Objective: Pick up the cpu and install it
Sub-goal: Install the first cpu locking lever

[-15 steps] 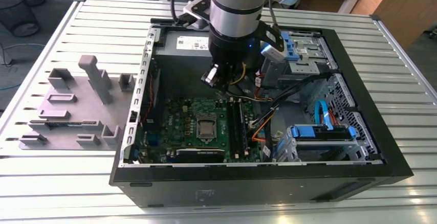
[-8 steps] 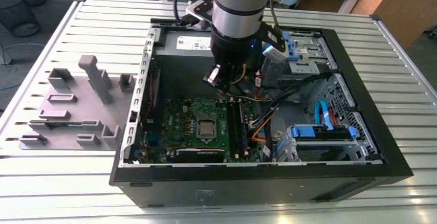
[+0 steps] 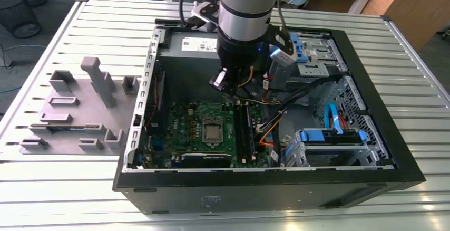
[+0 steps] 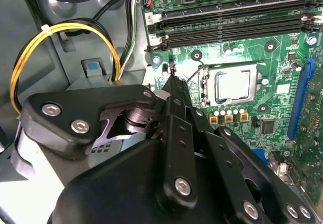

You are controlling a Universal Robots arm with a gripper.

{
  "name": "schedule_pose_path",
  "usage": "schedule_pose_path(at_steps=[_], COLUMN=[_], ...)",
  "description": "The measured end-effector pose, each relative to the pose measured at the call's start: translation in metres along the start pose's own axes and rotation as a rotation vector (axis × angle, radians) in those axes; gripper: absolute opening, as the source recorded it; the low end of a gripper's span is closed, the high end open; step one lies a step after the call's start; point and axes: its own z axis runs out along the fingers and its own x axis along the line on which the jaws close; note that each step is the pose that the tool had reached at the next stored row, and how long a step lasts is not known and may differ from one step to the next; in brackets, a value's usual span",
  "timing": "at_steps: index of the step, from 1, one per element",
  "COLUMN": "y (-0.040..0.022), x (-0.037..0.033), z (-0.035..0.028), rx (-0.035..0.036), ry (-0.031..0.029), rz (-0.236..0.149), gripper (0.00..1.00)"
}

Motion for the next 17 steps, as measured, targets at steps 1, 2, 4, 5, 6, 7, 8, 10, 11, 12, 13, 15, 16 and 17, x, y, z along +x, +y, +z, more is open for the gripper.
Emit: schedule_pose_path(at_steps=[1,2,4,5,6,7,8,10,11,12,13,15,16,17], y=[0.0000,0.0000,0.0000,0.0000,0.0000,0.0000,0.0000,0.0001,0.0001,0.0001,0.0001,0.0003,0.0004,0.0005], x=[0.0001,0.0001,0.0002,0.0003,0.0003,0.0003,0.0003,0.0006,0.0007,0.0008,0.0009,0.0011,0.0011,0.0013], z=[0.0010,0.0020,0.0026,0.0026,0.0027,0.0031,0.0041,0.0061,0.0072,0.0080,0.0088,0.0099,0.0101,0.0103], rx=[0.0000,0.0000,0.0001,0.0000,0.0000,0.0000,-0.0001,0.0000,0.0000,0.0000,0.0000,0.0002,0.0011,0.0024], ry=[0.0000,0.0000,0.0002,0.0003,0.0003,-0.0001,-0.0003,0.0000,-0.0001,0.0000,0.0000,0.0003,0.0014,0.0032], rz=[0.000,0.000,0.000,0.000,0.000,0.000,0.000,0.000,0.000,0.000,0.000,0.000,0.000,0.000], gripper=[0.11,0.11,0.11,0.11,0.11,0.11,0.11,0.11,0.11,0.11,0.11,0.11,0.11,0.11])
